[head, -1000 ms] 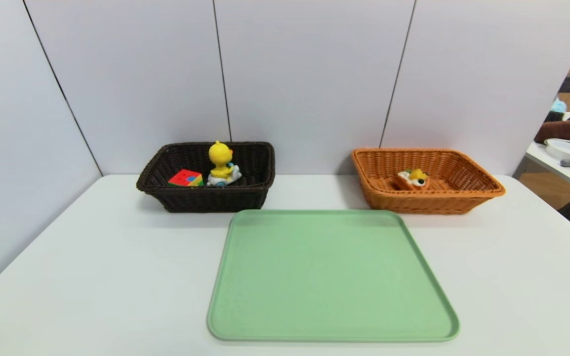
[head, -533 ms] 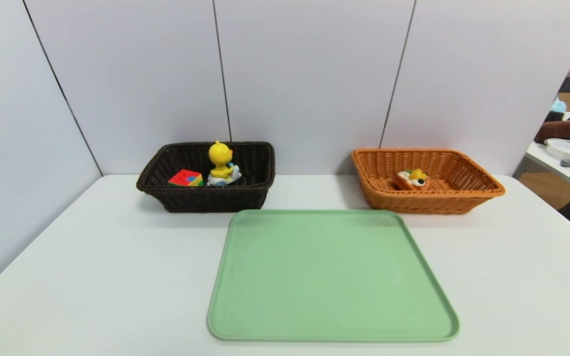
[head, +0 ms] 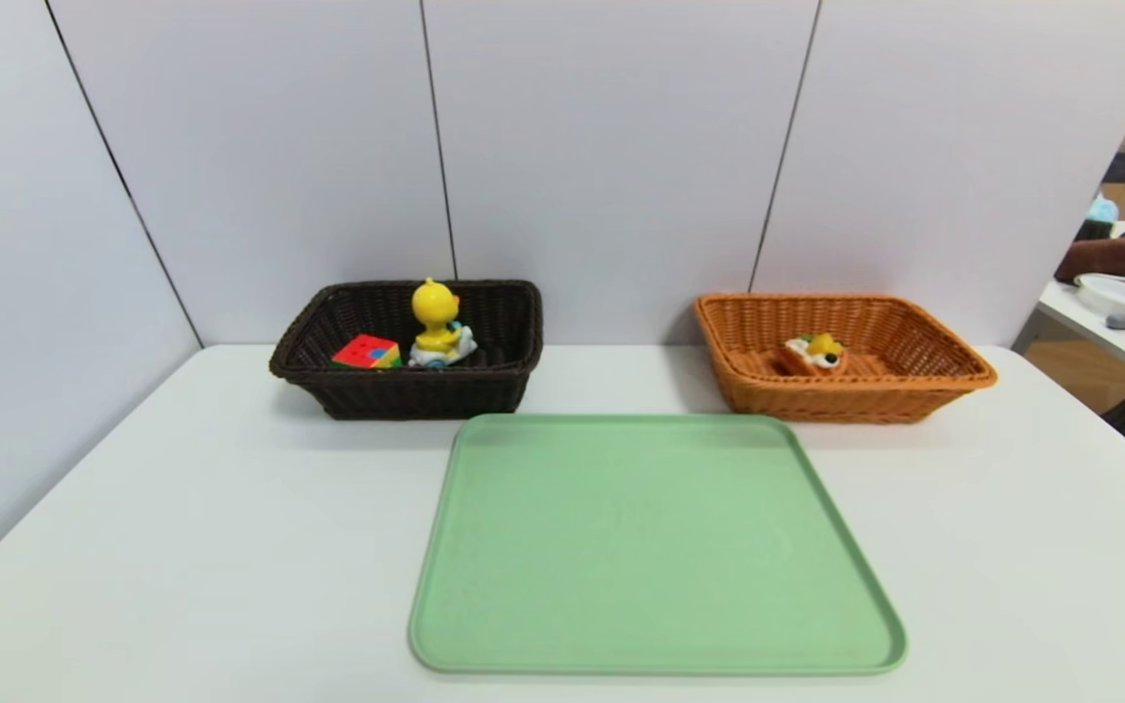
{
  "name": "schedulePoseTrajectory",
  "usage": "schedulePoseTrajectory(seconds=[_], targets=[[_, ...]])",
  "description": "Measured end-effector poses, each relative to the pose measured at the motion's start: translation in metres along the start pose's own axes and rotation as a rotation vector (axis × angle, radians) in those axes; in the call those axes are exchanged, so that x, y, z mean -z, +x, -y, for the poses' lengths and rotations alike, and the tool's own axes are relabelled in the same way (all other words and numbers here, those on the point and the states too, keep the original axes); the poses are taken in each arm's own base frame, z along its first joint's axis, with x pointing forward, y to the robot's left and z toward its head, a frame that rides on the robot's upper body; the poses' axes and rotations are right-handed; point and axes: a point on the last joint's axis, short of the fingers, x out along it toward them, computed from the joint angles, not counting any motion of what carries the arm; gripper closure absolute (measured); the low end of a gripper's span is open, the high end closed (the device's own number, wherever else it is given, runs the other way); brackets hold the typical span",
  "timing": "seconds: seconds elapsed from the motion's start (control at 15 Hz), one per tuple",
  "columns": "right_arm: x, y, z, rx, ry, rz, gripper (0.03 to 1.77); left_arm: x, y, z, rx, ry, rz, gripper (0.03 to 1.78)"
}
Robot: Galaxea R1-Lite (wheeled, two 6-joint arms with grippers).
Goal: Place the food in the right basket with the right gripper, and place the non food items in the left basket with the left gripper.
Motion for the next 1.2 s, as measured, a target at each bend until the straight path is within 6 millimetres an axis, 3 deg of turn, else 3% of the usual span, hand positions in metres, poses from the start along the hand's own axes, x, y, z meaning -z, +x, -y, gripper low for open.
schedulePoseTrajectory(seconds=[0.4, 0.8, 1.2], targets=[[0.005, 0.013, 0.001, -0.006, 0.002, 0.093, 0.1, 0.022, -0.005, 0.004, -0.039, 0.003, 0.032, 0.12], [0.021, 0.032, 0.004, 0.018, 0.0, 0.086, 0.1, 0.04, 0.003, 0.004, -0.142, 0.011, 0.06, 0.12], [0.037, 0.048, 0.006, 0.034, -0.012, 0.08, 0.1, 0.046, 0.007, 0.004, -0.146, -0.039, 0.067, 0.12]])
